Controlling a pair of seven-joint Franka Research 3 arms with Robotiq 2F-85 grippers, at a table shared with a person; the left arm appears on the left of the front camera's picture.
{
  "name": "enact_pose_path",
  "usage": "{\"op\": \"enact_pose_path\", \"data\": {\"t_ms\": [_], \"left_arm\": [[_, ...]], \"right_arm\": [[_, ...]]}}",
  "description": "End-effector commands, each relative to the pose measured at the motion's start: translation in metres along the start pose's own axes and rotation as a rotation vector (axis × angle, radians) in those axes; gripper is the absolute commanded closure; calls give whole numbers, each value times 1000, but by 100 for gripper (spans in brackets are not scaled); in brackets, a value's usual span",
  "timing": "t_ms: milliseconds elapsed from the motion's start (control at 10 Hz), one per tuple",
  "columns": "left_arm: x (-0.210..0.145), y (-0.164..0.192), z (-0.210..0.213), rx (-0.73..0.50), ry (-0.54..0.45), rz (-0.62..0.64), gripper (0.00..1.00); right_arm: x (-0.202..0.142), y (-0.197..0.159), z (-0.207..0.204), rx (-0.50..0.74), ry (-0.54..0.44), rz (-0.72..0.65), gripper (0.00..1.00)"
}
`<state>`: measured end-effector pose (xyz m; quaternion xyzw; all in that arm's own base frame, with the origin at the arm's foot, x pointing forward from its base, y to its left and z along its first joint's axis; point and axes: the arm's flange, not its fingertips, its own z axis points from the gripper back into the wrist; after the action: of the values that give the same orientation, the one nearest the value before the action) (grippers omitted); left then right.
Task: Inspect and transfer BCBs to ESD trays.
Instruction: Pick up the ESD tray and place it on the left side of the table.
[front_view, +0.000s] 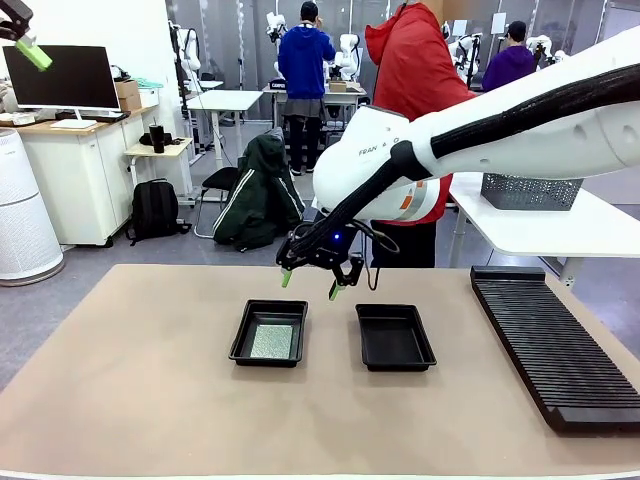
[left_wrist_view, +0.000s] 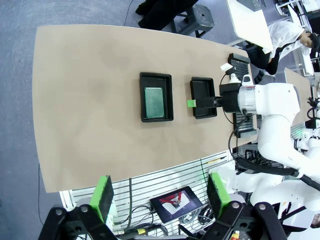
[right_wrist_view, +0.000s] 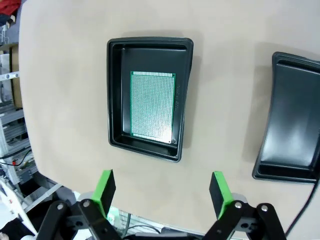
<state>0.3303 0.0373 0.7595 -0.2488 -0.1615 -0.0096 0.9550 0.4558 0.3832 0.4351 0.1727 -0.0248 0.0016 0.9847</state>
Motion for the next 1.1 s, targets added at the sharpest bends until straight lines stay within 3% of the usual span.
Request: {"op": "enact_pose_path", "data": {"t_ms": [0,1000], "left_arm": [[-9,-17,-27,27,10,-37,0],[-13,-66,-229,147,199,-57,0]], "right_arm": [[-19,-28,26,67,-29,4,0],[-29,-97,102,253,-80,-8,0]]}}
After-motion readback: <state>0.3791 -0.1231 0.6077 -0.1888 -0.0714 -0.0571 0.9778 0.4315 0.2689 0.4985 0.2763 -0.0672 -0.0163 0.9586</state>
